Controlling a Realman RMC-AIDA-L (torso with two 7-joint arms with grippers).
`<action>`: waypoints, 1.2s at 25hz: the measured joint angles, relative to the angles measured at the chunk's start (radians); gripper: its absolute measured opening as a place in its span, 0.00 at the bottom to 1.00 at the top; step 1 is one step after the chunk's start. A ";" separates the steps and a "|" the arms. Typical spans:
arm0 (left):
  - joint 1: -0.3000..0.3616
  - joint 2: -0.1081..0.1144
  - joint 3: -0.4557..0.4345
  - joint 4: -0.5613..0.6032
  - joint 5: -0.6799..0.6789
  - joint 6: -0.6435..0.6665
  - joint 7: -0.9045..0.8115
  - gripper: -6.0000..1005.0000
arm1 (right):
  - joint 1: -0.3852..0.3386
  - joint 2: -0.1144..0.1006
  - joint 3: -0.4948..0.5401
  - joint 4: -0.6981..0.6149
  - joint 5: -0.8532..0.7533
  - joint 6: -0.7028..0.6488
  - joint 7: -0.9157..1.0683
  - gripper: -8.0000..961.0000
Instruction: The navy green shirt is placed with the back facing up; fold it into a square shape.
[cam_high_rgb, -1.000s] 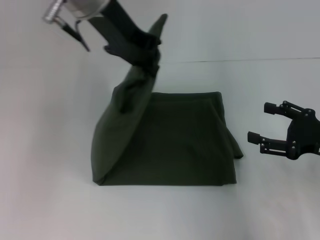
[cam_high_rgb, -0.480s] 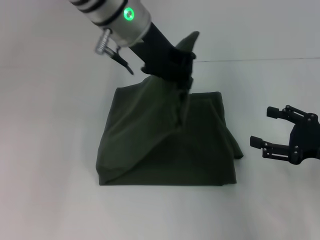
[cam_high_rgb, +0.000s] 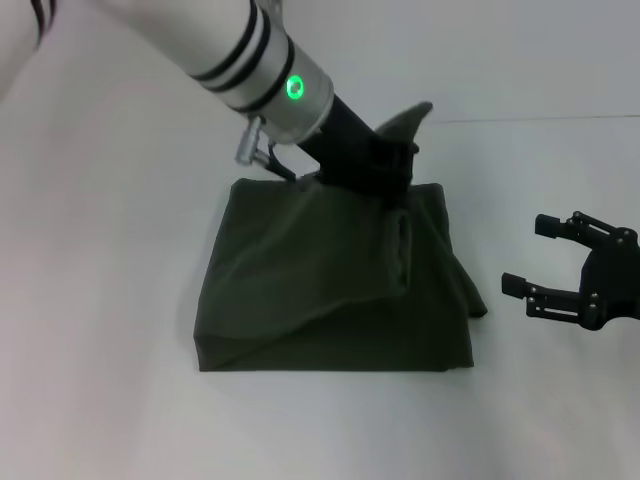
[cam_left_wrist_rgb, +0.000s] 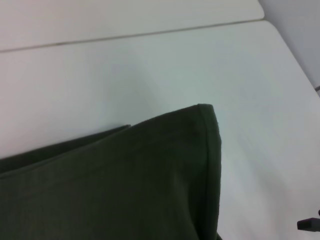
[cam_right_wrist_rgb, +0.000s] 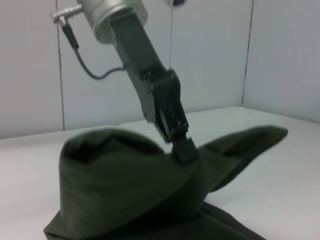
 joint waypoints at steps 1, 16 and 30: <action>0.004 -0.006 0.000 -0.003 0.000 -0.010 0.003 0.02 | 0.000 0.000 0.000 0.000 0.000 0.000 -0.001 0.98; 0.111 -0.022 0.005 -0.036 -0.236 -0.109 0.093 0.17 | 0.001 0.000 0.012 0.002 0.000 0.000 0.004 0.98; 0.402 -0.007 -0.002 0.038 -0.671 -0.067 0.698 0.63 | 0.055 0.004 0.139 0.041 0.015 0.001 0.078 0.98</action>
